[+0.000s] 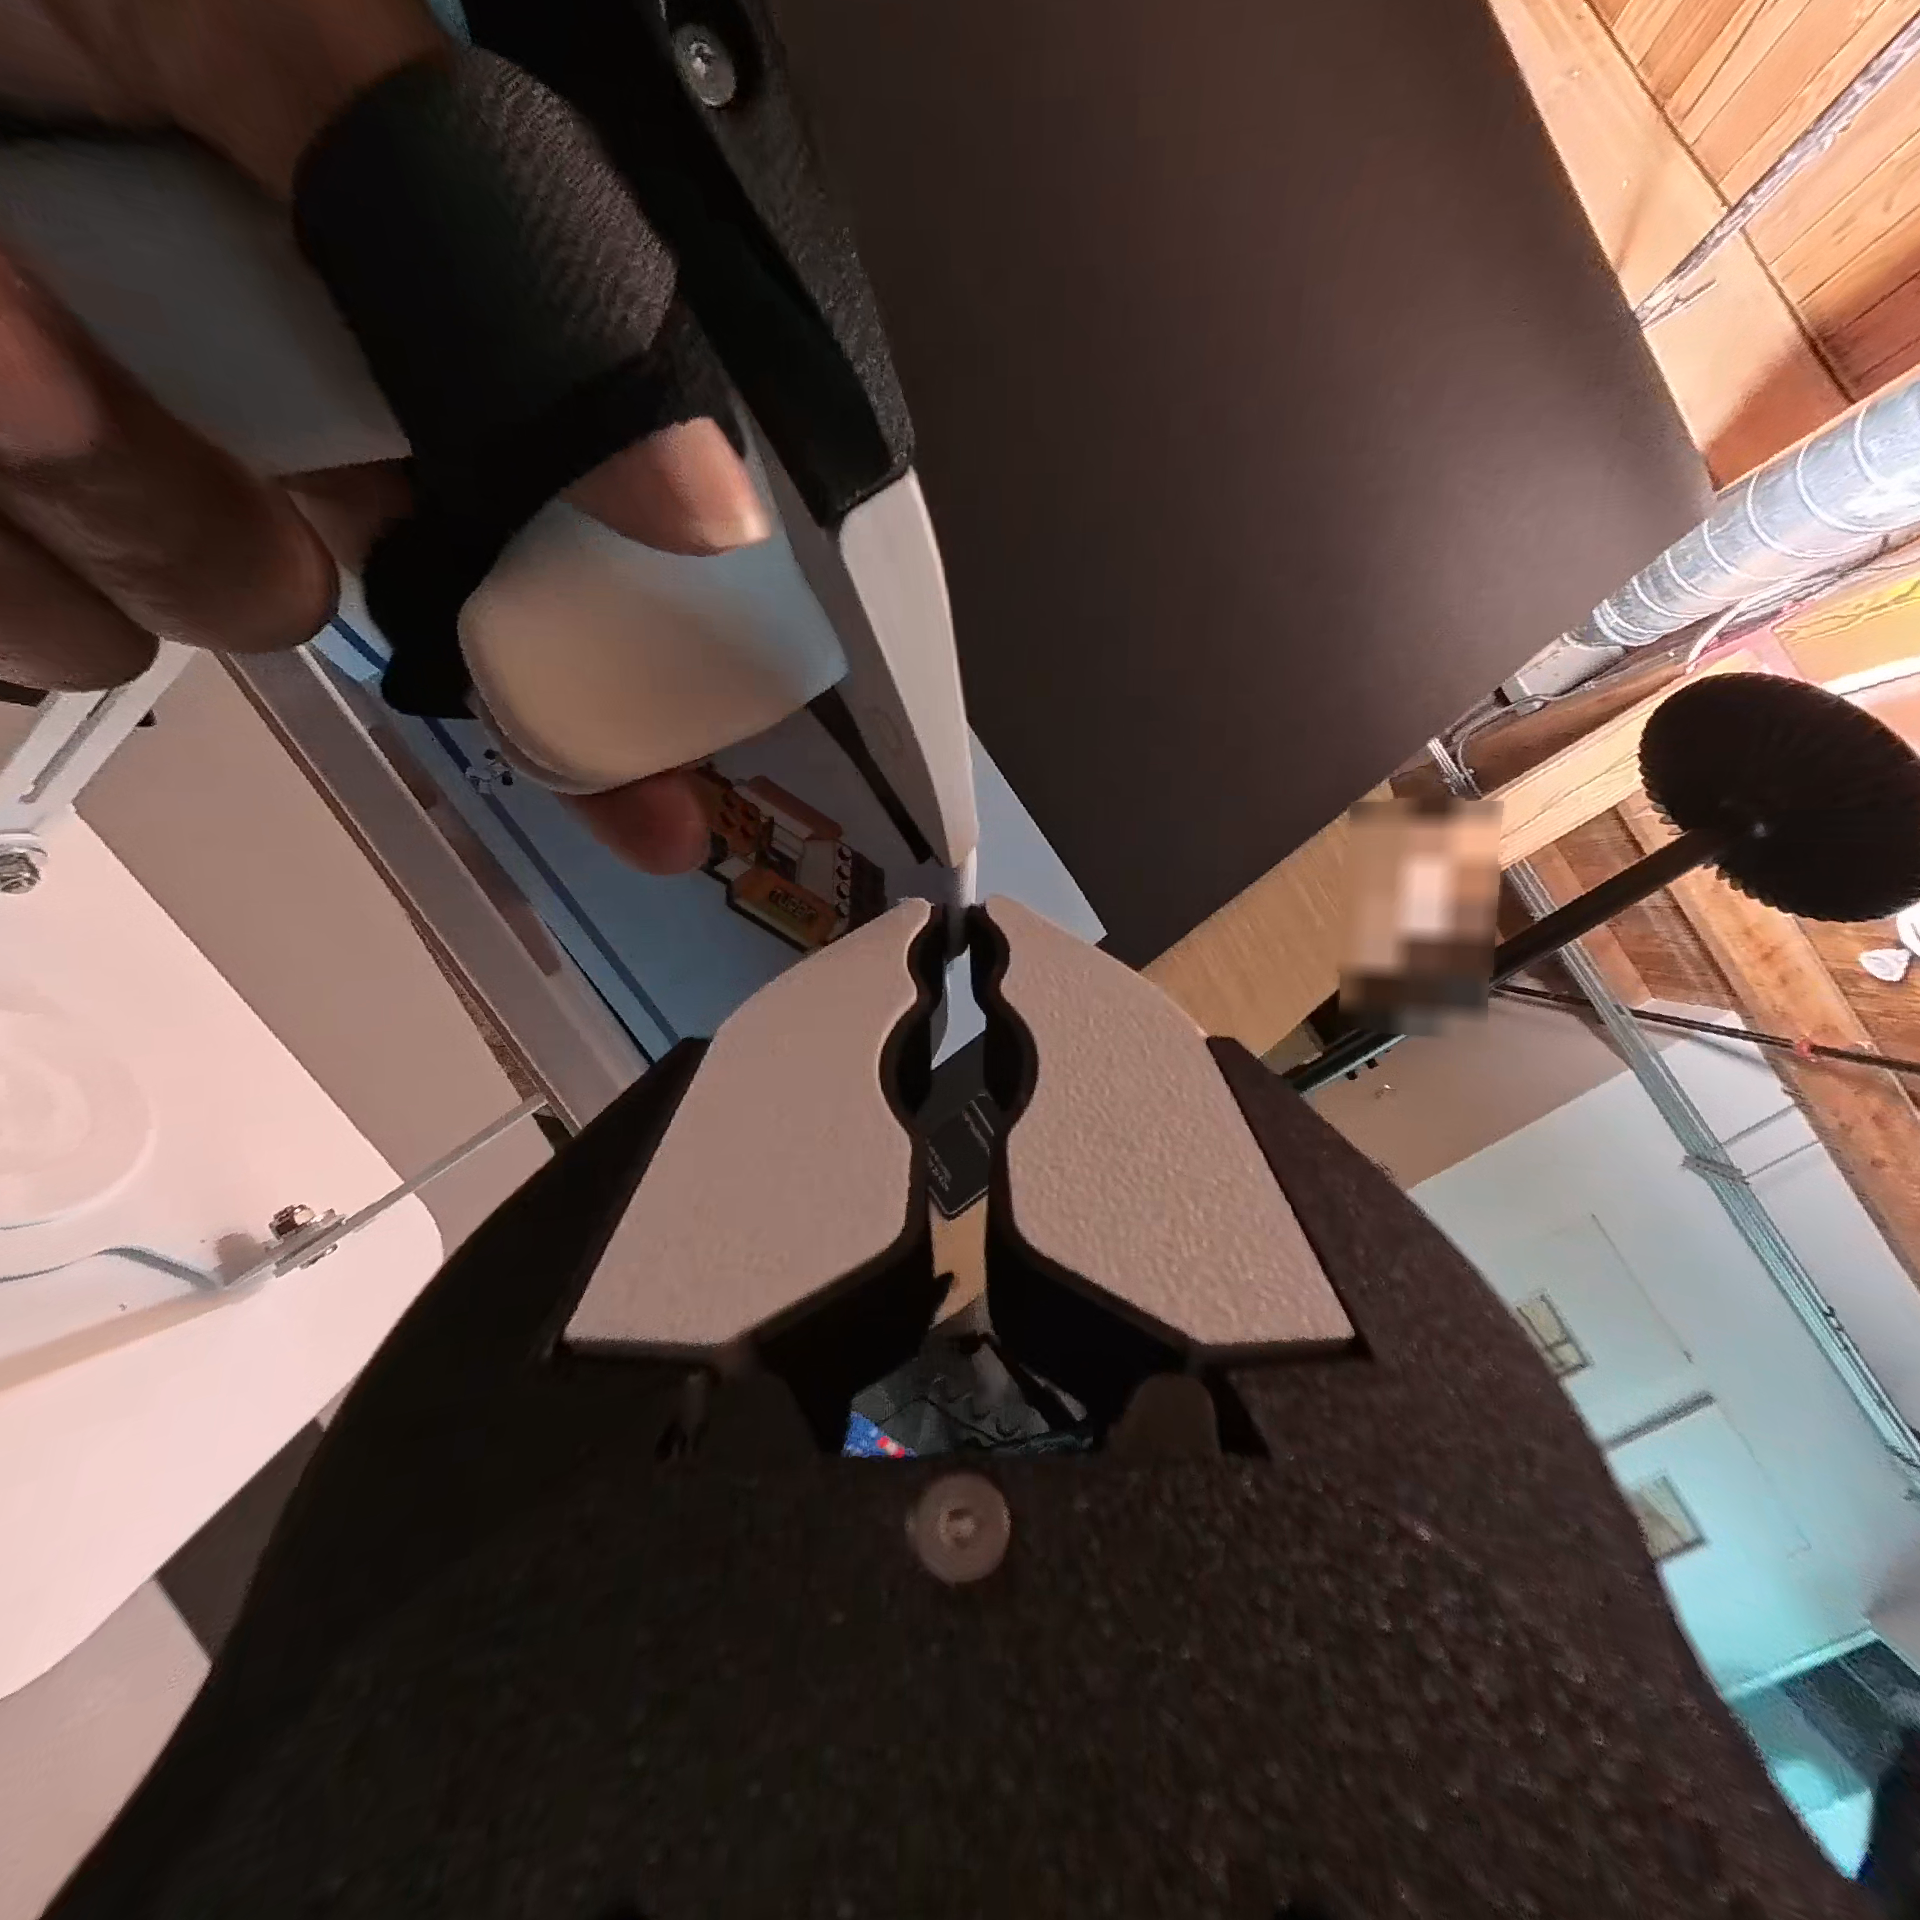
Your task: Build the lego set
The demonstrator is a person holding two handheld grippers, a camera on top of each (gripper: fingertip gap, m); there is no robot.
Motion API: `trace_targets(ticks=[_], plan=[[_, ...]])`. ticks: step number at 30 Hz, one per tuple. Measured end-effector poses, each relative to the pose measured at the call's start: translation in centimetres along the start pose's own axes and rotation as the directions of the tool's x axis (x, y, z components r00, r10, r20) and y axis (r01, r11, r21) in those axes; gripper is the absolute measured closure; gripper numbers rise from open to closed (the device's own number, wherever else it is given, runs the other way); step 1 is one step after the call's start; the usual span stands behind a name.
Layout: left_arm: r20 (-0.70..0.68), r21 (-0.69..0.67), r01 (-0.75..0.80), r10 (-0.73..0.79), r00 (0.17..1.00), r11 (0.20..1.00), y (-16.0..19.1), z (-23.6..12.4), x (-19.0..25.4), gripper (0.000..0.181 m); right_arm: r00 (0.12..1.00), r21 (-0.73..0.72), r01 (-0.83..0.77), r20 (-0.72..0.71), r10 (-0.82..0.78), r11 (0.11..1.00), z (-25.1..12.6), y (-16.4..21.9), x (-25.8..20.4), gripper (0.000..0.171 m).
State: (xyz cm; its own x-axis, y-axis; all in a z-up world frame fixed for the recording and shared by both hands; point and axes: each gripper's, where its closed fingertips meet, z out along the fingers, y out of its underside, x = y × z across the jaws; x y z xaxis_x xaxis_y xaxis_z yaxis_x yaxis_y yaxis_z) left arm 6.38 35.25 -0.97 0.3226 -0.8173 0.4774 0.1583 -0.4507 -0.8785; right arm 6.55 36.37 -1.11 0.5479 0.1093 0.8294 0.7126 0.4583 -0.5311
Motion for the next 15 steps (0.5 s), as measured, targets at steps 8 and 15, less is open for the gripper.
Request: trace_targets(ticks=[8,15], plan=[[0.040,-0.003,-0.041,0.041,0.998,0.999,-0.2,-0.6,-0.9,0.181,0.996,-0.008,-0.075,0.042,0.076,0.997,-0.2,0.3,0.7,0.162],[0.021,-0.007,-0.078,0.078,0.997,0.997,0.0,0.2,0.0,0.165,0.996,-0.012,-0.074,0.054,0.075,0.997,0.1,0.0,0.2,0.164]])
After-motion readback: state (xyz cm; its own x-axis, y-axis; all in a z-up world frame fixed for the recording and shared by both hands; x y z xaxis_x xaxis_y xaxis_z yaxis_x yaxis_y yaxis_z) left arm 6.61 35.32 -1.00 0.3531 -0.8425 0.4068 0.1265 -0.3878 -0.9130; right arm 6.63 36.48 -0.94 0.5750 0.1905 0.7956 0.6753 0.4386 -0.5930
